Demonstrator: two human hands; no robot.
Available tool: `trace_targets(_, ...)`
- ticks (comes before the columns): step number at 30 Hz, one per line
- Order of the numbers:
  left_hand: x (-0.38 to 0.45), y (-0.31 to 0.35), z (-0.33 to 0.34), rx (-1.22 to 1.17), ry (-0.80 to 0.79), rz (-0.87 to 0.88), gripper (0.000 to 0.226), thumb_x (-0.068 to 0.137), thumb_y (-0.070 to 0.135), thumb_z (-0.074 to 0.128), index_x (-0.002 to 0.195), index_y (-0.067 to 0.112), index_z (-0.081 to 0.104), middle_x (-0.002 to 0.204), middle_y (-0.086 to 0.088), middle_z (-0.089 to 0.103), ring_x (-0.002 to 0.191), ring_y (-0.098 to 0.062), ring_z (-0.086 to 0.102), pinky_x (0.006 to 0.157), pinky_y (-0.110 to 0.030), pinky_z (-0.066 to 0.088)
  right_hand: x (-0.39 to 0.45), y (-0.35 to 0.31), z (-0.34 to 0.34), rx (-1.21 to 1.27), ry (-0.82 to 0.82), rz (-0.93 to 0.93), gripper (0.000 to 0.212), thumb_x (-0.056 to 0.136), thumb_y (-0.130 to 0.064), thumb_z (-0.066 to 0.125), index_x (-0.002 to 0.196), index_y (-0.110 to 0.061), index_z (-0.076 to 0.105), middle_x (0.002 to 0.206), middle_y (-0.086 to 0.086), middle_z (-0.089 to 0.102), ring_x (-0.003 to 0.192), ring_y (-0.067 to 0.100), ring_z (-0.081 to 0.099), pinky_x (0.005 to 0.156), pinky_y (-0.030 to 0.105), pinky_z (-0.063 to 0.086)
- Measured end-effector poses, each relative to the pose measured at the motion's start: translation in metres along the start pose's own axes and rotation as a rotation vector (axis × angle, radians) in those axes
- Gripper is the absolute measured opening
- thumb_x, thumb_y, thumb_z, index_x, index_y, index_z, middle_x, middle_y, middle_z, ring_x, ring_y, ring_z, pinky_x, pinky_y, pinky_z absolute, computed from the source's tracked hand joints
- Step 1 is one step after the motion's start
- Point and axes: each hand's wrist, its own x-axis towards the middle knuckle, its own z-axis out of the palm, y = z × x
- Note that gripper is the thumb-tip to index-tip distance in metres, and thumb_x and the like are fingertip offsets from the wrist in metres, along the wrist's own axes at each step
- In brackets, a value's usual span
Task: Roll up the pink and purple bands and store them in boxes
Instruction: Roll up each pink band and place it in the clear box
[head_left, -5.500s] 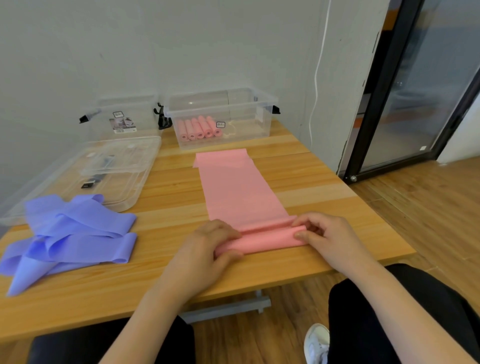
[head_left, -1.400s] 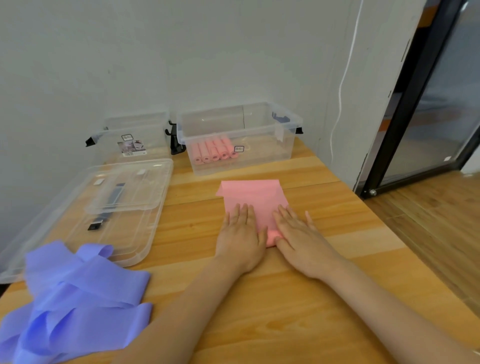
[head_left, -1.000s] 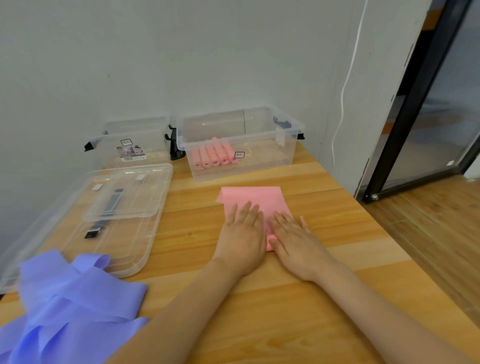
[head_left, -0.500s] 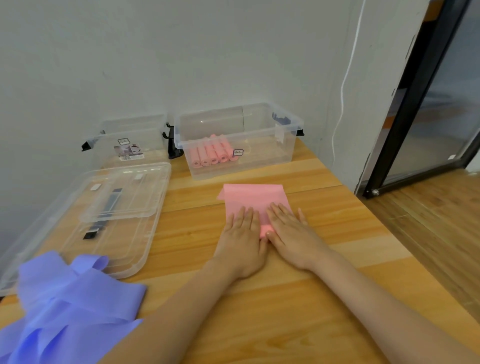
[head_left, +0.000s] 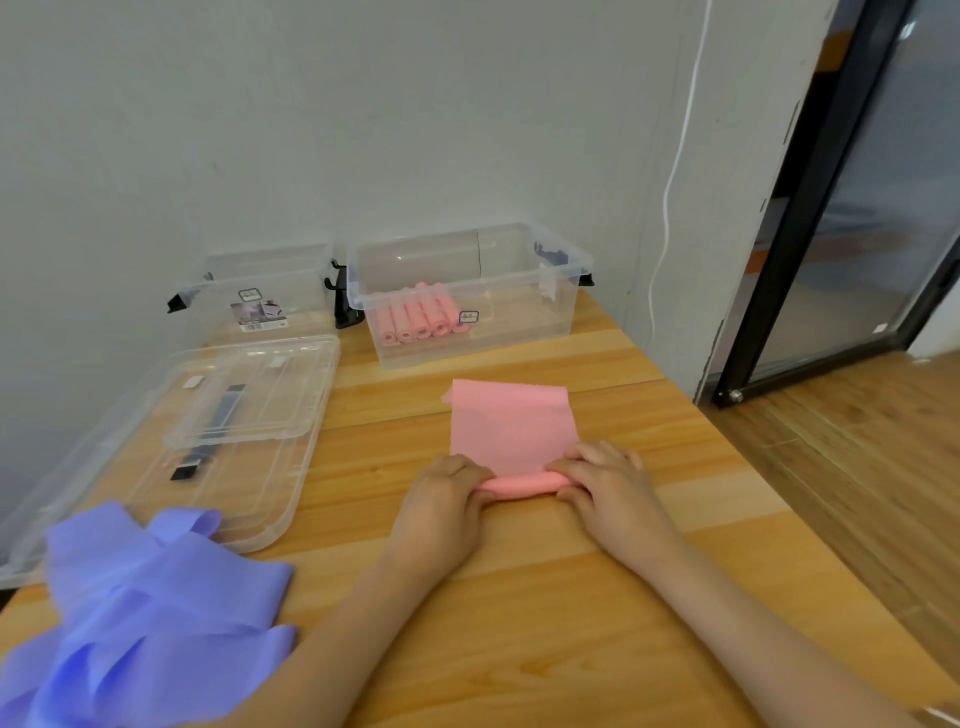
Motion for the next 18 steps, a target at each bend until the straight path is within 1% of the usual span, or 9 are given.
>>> trace_targets(3, -0.007, 0.002, -0.004, -0.054, -0.053, -0.022, 0.032, 0.084, 0.019, 0.043, 0.100, 0.007, 0.069, 0.092, -0.008, 0.067, 0.087, -0.026, 0.060, 0.077, -0.027, 0.043, -0.006, -0.005, -0.008, 0.024, 0.036, -0.004, 0.018, 0.076, -0.022, 0.058, 0.092, -0.024, 0.068, 0.087, -0.011, 0.067, 0.087, 0.005, 0.045, 0.071, 0.023, 0.020)
trace_targets(6, -0.005, 0.005, -0.004, -0.076, -0.075, -0.090, 0.035, 0.084, 0.019, 0.041, 0.104, 0.008, 0.068, 0.093, -0.009, 0.065, 0.089, -0.027, 0.059, 0.078, -0.028, 0.042, -0.008, -0.006, -0.004, -0.025, 0.025, 0.029, 0.021, 0.073, -0.018, 0.058, 0.090, -0.024, 0.069, 0.085, -0.008, 0.067, 0.082, 0.009, 0.053, 0.074, 0.028, 0.032)
trace_targets(8, -0.005, 0.007, 0.000, 0.078, -0.051, -0.083, 0.035, 0.082, 0.020, 0.042, 0.101, 0.013, 0.070, 0.091, -0.007, 0.065, 0.083, -0.028, 0.061, 0.073, -0.034, 0.048, -0.007, -0.010, 0.000, -0.142, -0.009, 0.090, 0.026, 0.070, -0.018, 0.058, 0.090, -0.025, 0.072, 0.095, -0.003, 0.069, 0.088, 0.016, 0.063, 0.077, 0.033, 0.047)
trace_targets(9, -0.004, 0.011, 0.001, 0.159, -0.070, -0.083, 0.037, 0.081, 0.022, 0.040, 0.102, 0.014, 0.070, 0.093, -0.005, 0.066, 0.083, -0.027, 0.063, 0.073, -0.035, 0.050, -0.006, -0.014, 0.001, -0.196, -0.036, 0.133, 0.031, 0.072, -0.017, 0.054, 0.096, -0.025, 0.072, 0.108, 0.001, 0.068, 0.100, 0.018, 0.063, 0.084, 0.036, 0.048)
trace_targets(11, -0.006, 0.021, 0.005, 0.294, -0.111, -0.075, 0.045, 0.086, 0.029, 0.034, 0.116, 0.011, 0.063, 0.112, -0.006, 0.065, 0.101, -0.026, 0.061, 0.090, -0.038, 0.047, -0.005, -0.021, 0.000, -0.245, -0.138, 0.186, 0.044, 0.088, -0.014, 0.036, 0.127, -0.022, 0.055, 0.142, 0.002, 0.044, 0.131, 0.016, 0.039, 0.108, 0.042, 0.026)
trace_targets(12, -0.007, 0.026, 0.007, 0.328, -0.150, -0.084, 0.051, 0.092, 0.034, 0.030, 0.130, 0.007, 0.051, 0.129, -0.008, 0.056, 0.119, -0.025, 0.052, 0.104, -0.039, 0.035, -0.006, -0.021, 0.000, -0.242, -0.193, 0.200, 0.047, 0.095, -0.016, 0.026, 0.139, -0.020, 0.039, 0.151, -0.001, 0.029, 0.140, 0.013, 0.022, 0.114, 0.042, 0.010)
trace_targets(13, -0.006, 0.026, 0.009, 0.347, -0.211, -0.105, 0.056, 0.097, 0.039, 0.026, 0.141, 0.006, 0.034, 0.145, -0.009, 0.039, 0.135, -0.022, 0.034, 0.113, -0.038, 0.019, -0.006, -0.023, 0.000, -0.241, -0.238, 0.202, 0.048, 0.098, -0.020, 0.020, 0.145, -0.019, 0.027, 0.154, -0.003, 0.019, 0.143, 0.011, 0.010, 0.114, 0.042, -0.001)
trace_targets(15, 0.001, 0.023, 0.012, 0.385, -0.305, -0.155, 0.062, 0.099, 0.043, 0.020, 0.148, 0.007, 0.009, 0.156, -0.008, 0.011, 0.143, -0.020, 0.006, 0.115, -0.036, -0.001, -0.004, -0.028, 0.004, -0.231, -0.213, 0.141, 0.060, 0.094, -0.038, 0.007, 0.147, -0.014, 0.020, 0.155, 0.000, 0.015, 0.143, 0.012, -0.001, 0.111, 0.039, -0.012)
trace_targets(18, 0.016, 0.019, 0.011, 0.380, -0.346, -0.204, 0.063, 0.099, 0.042, 0.019, 0.148, 0.006, 0.006, 0.156, -0.010, 0.006, 0.144, -0.022, 0.001, 0.114, -0.036, -0.002, 0.005, -0.028, 0.010, -0.172, -0.312, 0.115, 0.096, 0.069, -0.062, -0.010, 0.148, -0.012, 0.010, 0.157, 0.002, 0.005, 0.143, 0.013, -0.006, 0.106, 0.030, -0.015)
